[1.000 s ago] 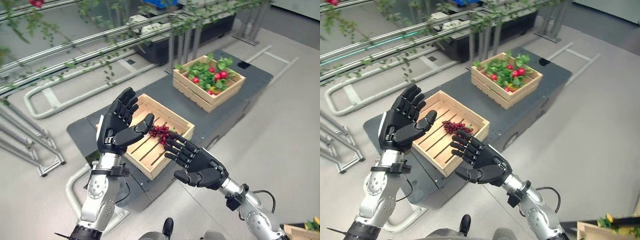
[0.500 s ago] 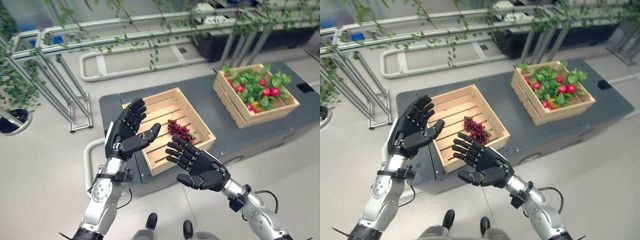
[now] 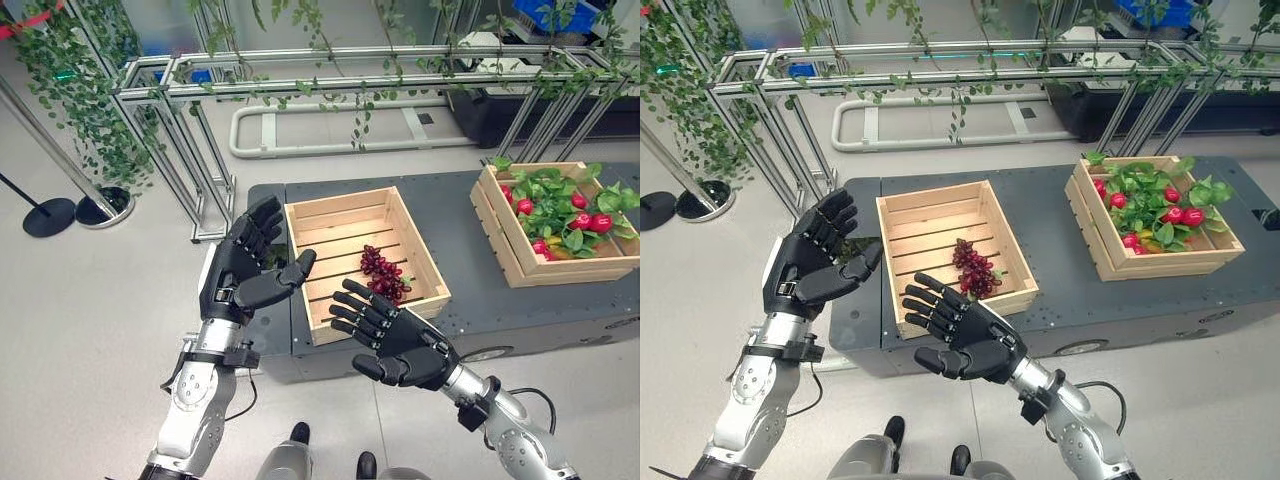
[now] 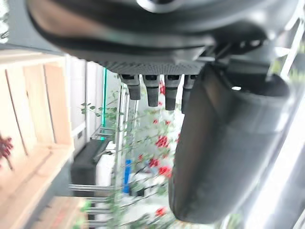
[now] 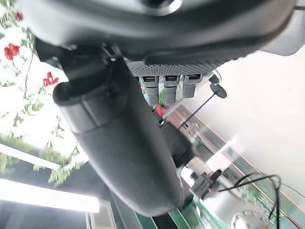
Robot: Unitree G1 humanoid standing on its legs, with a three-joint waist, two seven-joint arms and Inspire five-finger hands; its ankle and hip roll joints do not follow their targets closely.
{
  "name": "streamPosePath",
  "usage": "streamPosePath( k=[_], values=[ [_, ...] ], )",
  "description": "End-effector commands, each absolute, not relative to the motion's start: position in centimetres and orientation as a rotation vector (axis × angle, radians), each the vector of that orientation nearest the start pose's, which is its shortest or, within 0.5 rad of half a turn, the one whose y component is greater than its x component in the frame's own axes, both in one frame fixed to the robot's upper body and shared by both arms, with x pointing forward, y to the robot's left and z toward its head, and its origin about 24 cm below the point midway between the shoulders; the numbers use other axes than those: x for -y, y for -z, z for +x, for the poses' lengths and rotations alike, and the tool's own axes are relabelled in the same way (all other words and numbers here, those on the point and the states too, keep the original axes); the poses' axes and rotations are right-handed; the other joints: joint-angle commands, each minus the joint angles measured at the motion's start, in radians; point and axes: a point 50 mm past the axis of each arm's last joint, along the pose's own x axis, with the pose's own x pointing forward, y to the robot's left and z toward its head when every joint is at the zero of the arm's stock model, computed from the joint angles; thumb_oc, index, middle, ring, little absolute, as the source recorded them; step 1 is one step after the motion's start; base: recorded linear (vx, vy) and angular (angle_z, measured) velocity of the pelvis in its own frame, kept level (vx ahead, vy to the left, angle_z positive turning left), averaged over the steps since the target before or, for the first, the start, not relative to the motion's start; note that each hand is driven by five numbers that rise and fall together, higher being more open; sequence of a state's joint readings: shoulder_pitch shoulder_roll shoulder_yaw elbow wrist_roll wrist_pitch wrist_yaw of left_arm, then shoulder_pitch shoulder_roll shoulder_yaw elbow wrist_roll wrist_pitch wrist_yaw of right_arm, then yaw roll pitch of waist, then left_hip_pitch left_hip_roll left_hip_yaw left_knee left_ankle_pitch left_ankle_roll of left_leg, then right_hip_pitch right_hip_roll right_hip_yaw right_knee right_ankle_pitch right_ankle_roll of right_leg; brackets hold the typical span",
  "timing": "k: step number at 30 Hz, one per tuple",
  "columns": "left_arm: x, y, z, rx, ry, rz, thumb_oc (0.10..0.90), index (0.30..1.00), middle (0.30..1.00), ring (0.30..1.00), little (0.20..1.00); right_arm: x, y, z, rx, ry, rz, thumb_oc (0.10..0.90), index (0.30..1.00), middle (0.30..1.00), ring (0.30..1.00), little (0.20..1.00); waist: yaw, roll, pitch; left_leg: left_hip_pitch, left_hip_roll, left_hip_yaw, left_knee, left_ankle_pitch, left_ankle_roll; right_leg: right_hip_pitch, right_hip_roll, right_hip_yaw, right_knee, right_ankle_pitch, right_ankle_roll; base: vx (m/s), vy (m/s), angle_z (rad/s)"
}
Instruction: Pick up the fruits from the basket on one side to the basket on the other side
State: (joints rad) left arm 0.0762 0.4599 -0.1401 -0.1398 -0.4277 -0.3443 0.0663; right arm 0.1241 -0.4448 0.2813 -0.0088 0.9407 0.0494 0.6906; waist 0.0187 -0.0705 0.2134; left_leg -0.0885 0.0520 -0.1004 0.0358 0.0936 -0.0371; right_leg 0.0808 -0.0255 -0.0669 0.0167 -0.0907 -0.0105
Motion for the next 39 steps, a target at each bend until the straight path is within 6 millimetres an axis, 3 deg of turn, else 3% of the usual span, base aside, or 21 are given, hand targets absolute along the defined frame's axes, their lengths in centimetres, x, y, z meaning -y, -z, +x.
streamPosePath(
  k=[1, 4, 7, 16, 20, 26, 31, 39],
  values=[
    [-20.5, -13.8, 23.8, 0.624, 0.065, 0.088, 0.8, 0.9, 0.9, 0.9, 0.9, 15.4, -4.0, 20.6, -0.037, -0.892, 0.547, 0.8, 0.9, 0.9, 0.9, 0.9, -0.014, 0.017, -0.081, -0.046, 0.015, 0.029, -0.061, 0.048, -0.013, -0.032, -0.023, 0.035, -0.102, 0.15, 0.053, 0.03, 0.241, 0.05],
    [-20.3, -14.3, 24.7, 0.651, 0.073, 0.22, 0.8, 0.9, 0.9, 0.9, 0.9, 17.0, -1.5, 20.0, -0.14, -0.812, 0.488, 0.8, 0.9, 0.9, 0.9, 0.9, -0.029, 0.028, -0.083, 0.006, -0.007, 0.012, -0.092, 0.015, -0.003, -0.047, -0.057, 0.017, -0.092, 0.15, 0.081, 0.11, 0.306, -0.18],
    [-21.0, -14.4, 24.5, 0.643, 0.076, 0.334, 0.8, 0.9, 0.9, 0.9, 0.9, 17.8, -0.5, 18.3, -0.202, -0.776, 0.513, 0.8, 0.9, 0.9, 0.9, 0.9, -0.04, 0.024, -0.1, 0.059, -0.009, 0.025, -0.122, -0.004, 0.004, -0.049, -0.08, 0.012, -0.083, 0.15, 0.103, 0.17, 0.179, -0.19],
    [-20.3, -15.1, 26.5, 0.66, 0.073, 0.607, 0.8, 0.9, 0.9, 0.9, 0.9, 17.7, 2.1, 16.7, -0.404, -0.805, 0.45, 0.8, 0.9, 0.9, 0.9, 0.9, -0.083, 0.015, -0.103, 0.084, -0.007, 0.087, -0.112, -0.048, 0.025, -0.09, -0.1, 0.065, -0.067, 0.163, 0.128, 0.06, 0.062, -0.27],
    [-19.2, -16.0, 28.5, 0.727, 0.049, 0.766, 0.8, 0.9, 0.9, 0.9, 0.9, 18.3, 2.6, 18.1, -0.472, -0.813, 0.376, 0.8, 0.9, 0.9, 0.9, 0.9, -0.1, 0.008, -0.039, 0.003, 0.007, 0.106, -0.005, -0.065, 0.01, -0.152, -0.091, 0.097, -0.034, 0.172, 0.121, -0.15, -0.035, -0.16],
    [-18.9, -16.7, 30.1, 0.789, 0.005, 0.931, 0.8, 0.9, 0.9, 0.9, 0.9, 19.3, 2.9, 18.5, -0.497, -0.755, 0.344, 0.8, 0.9, 0.9, 0.9, 0.9, -0.131, 0.003, 0.028, -0.044, 0.027, 0.11, 0.011, -0.051, 0.004, -0.2, -0.058, 0.118, 0.011, 0.155, 0.107, -0.1, -0.051, -0.24],
    [-17.3, -17.8, 32.0, 0.861, -0.015, 1.104, 0.8, 0.9, 0.9, 0.9, 0.9, 18.5, 3.4, 18.9, -0.506, -0.772, 0.365, 0.8, 0.9, 0.9, 0.9, 0.9, -0.159, 0.004, 0.106, -0.138, 0.038, 0.106, 0.074, -0.036, -0.011, -0.28, -0.022, 0.119, 0.091, 0.123, 0.078, -0.1, -0.068, -0.04],
    [-17.7, -20.5, 34.5, 0.953, -0.133, 1.297, 0.8, 0.9, 0.9, 0.9, 0.9, 18.7, 3.2, 19.9, -0.499, -0.802, 0.369, 0.8, 0.9, 0.9, 0.9, 0.9, -0.187, 0.003, 0.195, -0.286, 0.043, 0.099, 0.198, -0.033, -0.028, -0.397, -0.006, 0.106, 0.193, 0.097, 0.046, -0.07, -0.043, -0.05]
  ],
)
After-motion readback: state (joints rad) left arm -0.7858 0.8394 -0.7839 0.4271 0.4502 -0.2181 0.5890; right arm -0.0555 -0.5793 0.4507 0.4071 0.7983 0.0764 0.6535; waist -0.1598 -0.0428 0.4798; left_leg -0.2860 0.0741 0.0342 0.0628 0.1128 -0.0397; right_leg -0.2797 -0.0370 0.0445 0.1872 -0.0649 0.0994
